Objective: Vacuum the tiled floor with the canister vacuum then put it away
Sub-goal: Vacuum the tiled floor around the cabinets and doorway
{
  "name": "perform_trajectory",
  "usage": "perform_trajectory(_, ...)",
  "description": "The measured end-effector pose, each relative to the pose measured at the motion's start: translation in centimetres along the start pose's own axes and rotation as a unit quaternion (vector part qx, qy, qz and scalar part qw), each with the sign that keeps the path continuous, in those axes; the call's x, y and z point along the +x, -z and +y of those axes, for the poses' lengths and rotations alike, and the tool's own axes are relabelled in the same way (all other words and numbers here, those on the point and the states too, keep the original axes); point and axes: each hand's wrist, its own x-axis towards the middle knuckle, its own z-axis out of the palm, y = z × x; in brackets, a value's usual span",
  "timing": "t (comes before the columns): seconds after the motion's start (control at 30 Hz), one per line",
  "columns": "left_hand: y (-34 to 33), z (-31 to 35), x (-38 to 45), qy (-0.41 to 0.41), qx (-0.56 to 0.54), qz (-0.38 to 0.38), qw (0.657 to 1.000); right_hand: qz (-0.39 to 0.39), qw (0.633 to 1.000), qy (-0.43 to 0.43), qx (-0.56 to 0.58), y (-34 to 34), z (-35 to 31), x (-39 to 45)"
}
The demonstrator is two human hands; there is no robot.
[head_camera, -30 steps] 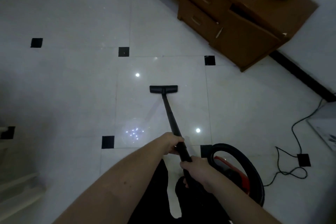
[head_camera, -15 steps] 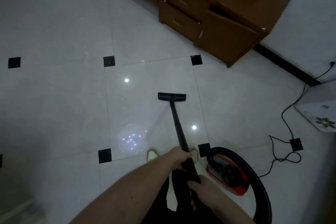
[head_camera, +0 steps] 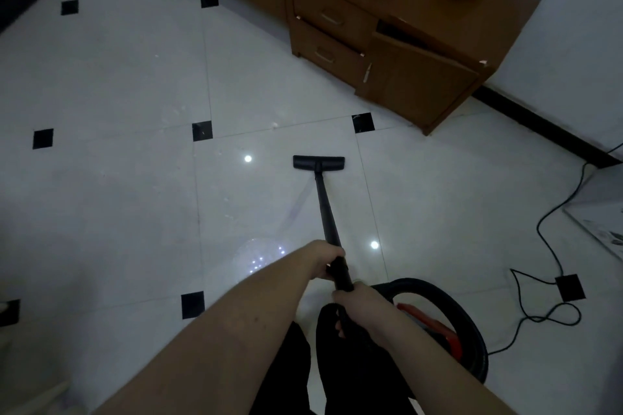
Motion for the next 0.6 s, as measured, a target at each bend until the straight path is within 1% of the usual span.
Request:
perform_trajectory(0.2, -2.0, 3.1, -1.4, -0.003, 0.006, -0.003, 1.000, -0.021, 0.998, 0.002, -0.054, 4.2, -2.1, -1.3)
perform_trajectory(0.37, -3.9, 1.9, -2.5, 0.001, -0.003, 0.001, 1.000, -0.050, 0.996, -0.018, -0.078, 6.6, -1.6, -3.1)
perform_trajectory(0.47, -4.6, 0.8, -2.9, 0.008, -0.030, 0.011, 0.999, -0.065, 0.993, -0.031, -0.091, 6.8, -0.9, -3.6)
perform_trajectory(0.6, -4.2, 1.0, -2.9, 0.009, -0.049, 0.017, 0.999, -0.064, 0.992, -0.036, -0.103, 6.4, -1.3, -3.3)
